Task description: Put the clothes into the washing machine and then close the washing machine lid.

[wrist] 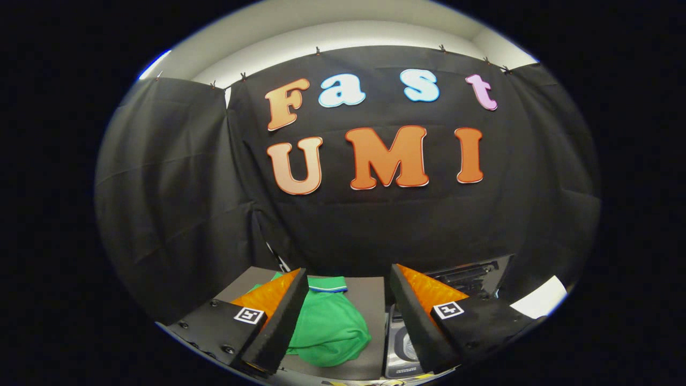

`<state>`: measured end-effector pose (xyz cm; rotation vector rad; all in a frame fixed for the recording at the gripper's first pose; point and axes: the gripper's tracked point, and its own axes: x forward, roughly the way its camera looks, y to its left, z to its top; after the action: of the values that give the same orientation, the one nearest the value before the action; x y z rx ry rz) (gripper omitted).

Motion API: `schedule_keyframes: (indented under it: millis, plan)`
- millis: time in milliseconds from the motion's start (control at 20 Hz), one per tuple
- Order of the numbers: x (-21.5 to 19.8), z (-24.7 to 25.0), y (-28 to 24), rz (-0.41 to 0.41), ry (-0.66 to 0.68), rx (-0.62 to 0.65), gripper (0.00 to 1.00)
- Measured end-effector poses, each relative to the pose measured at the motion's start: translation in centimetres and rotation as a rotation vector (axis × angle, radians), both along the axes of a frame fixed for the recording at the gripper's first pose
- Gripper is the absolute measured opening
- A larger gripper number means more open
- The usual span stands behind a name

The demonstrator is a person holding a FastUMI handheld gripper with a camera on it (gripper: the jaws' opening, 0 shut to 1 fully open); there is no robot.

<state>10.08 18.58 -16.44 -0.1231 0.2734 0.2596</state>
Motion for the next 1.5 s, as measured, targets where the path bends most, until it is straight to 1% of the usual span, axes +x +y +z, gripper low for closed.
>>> schedule_keyframes:
  millis: [200,400,600,800,1000,1100,1200,1250,1350,1500]
  plan:
    - [1.3,-4.3,2.2,0.032,0.086,-0.023,0.99]
    - [2.4,-9.5,3.8,0.044,0.182,-0.06,0.99]
    - [2.2,-14.3,5.0,0.043,0.274,-0.081,0.99]
    - [2.3,-16.6,5.4,0.031,0.297,-0.132,0.99]
    - [2.2,-17.7,5.1,0.023,0.306,-0.184,0.99]
    - [2.2,-18.4,5.1,0.019,0.316,-0.18,0.98]
    - [2.2,-18.8,5.0,0.017,0.318,-0.149,0.98]
    - [2.3,-18.9,5.3,0.033,0.317,-0.128,0.97]
    - [2.2,-19.1,5.1,0.039,0.311,-0.121,0.96]
    - [2.3,-19.3,5.2,0.04,0.323,-0.127,0.89]
